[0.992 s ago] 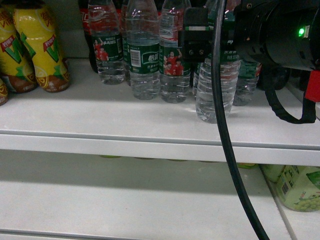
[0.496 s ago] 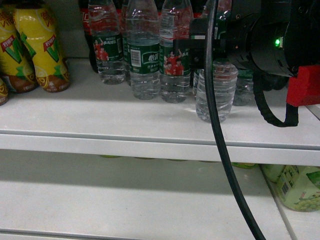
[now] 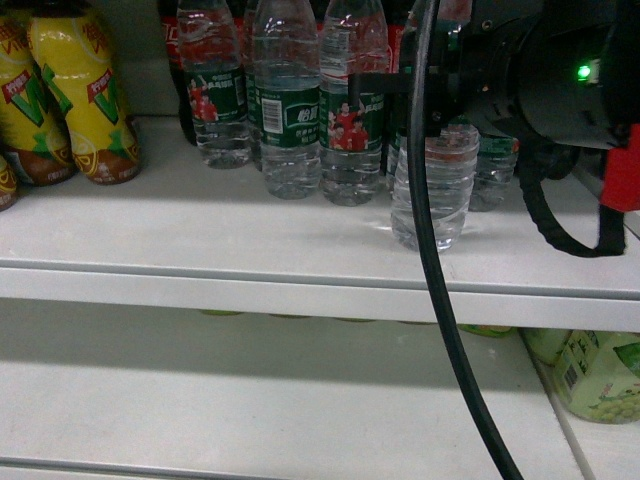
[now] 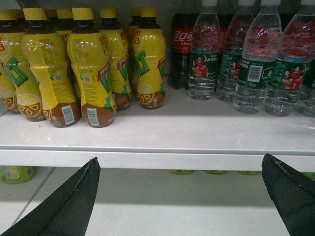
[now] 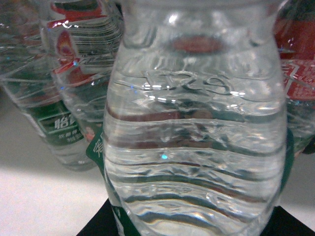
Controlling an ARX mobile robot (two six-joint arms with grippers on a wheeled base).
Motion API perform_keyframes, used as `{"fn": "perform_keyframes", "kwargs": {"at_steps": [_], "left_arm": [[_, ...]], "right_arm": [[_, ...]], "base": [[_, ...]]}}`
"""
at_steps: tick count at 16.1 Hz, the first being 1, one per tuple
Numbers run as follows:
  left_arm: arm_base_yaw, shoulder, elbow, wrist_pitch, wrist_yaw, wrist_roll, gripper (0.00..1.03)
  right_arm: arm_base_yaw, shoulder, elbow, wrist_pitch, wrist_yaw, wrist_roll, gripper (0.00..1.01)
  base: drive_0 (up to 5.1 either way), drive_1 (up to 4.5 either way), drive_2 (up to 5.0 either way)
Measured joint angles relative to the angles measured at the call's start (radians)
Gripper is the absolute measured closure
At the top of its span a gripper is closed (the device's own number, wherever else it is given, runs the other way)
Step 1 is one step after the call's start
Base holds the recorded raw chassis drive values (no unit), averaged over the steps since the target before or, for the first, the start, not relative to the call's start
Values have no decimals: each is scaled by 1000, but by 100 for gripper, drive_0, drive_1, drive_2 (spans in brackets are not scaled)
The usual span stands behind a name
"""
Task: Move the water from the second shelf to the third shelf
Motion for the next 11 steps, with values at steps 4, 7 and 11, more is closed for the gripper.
{"fn": "perform_keyframes", "kwargs": {"at_steps": [4, 7, 11], "left_arm": [[0, 0, 0, 0, 0, 0, 5], [0, 0, 0, 0, 0, 0, 5], [0, 0, 0, 0, 0, 0, 5]], "right_arm": [[2, -39, -32, -15, -18, 8, 60], [6, -76, -64, -24, -25, 11, 60], [-91, -678, -433, -237, -113, 19, 60]], "base": [[0, 0, 0], [0, 0, 0], [0, 0, 0]]}}
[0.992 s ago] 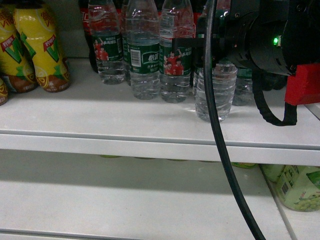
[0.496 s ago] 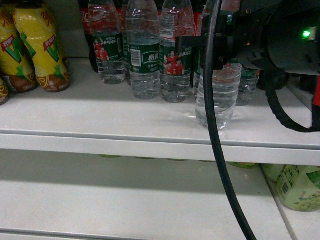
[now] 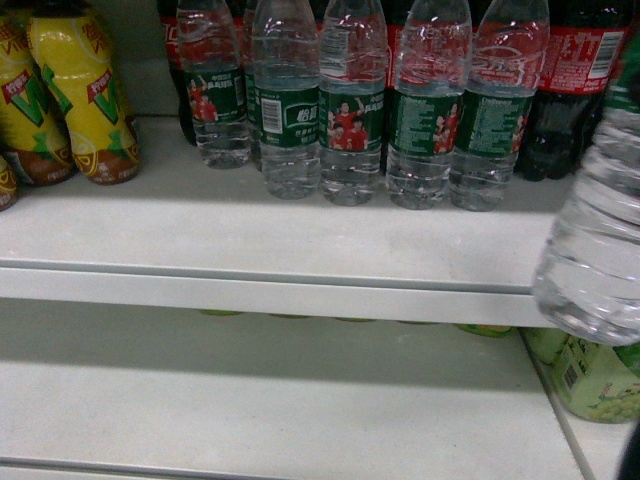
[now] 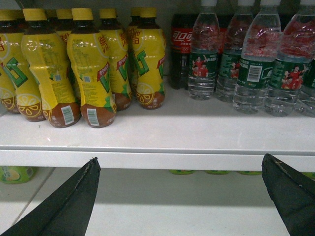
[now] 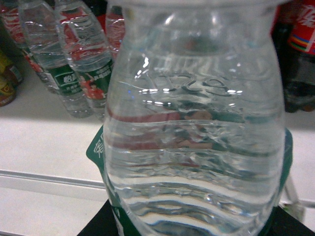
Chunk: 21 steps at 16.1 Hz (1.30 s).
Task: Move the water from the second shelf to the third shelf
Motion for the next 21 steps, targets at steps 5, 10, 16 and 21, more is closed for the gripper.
{"fn": "perform_keyframes", "kwargs": {"at_steps": [5, 10, 16, 21], "left_arm": [[0, 0, 0, 0, 0, 0, 5], [0, 0, 0, 0, 0, 0, 5], [0, 0, 0, 0, 0, 0, 5], [0, 0, 0, -2, 0, 0, 5]], "right_arm": [[-205, -465, -41, -302, 2, -3, 60], [-198, -465, -40, -317, 1, 3, 60], [-198, -465, -40, -317, 1, 4, 60], [-198, -465, -40, -319, 1, 4, 60]], "base": [[0, 0, 0], [0, 0, 0], [0, 0, 0], [0, 0, 0]]}}
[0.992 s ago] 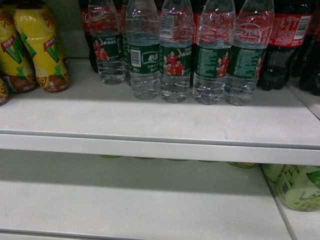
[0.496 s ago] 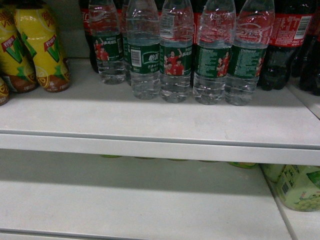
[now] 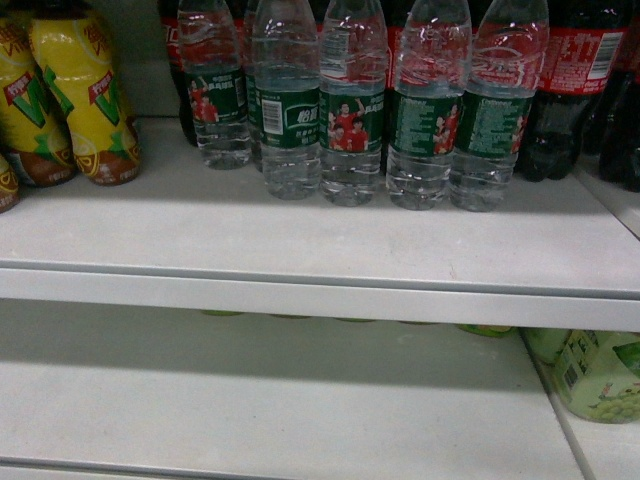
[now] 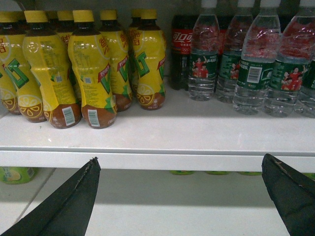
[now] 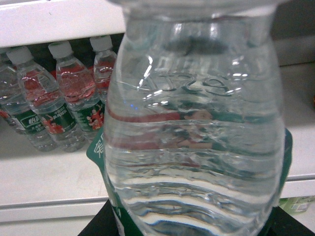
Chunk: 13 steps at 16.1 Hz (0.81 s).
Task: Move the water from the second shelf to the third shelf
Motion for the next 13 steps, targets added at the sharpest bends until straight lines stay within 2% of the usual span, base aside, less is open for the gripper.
{"fn": "perform_keyframes", "kwargs": {"at_steps": [13], "left_arm": [[0, 0, 0, 1, 0, 0, 5]], "right_arm": [[0, -1, 1, 2, 3, 3, 60]], "base": [[0, 0, 0]]}}
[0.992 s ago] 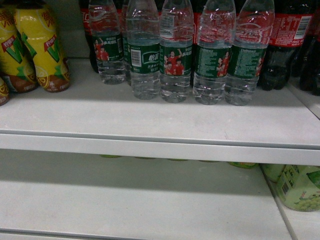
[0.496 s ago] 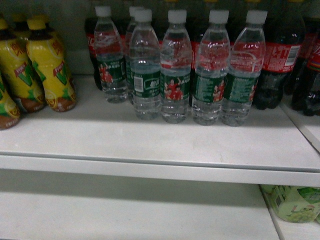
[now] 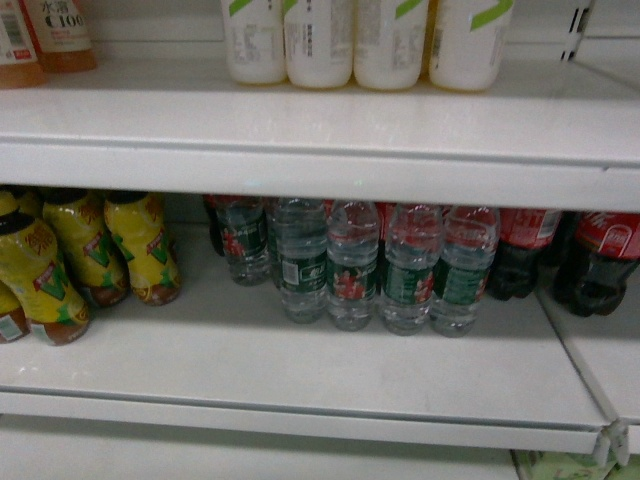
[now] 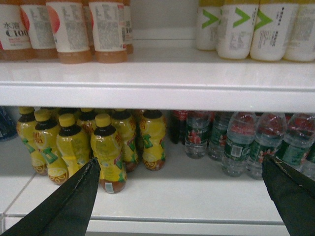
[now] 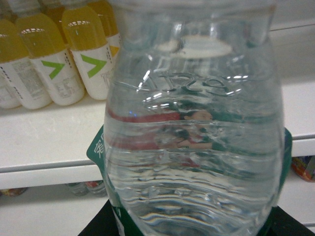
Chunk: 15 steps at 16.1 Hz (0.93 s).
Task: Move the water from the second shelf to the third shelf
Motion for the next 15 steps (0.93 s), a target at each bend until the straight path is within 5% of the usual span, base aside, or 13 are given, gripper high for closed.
{"fn": "perform_keyframes", "kwargs": {"at_steps": [15], "left_arm": [[0, 0, 0, 1, 2, 0, 5]], "right_arm": [[0, -4, 9, -2, 3, 0, 61]], "base": [[0, 0, 0]]}}
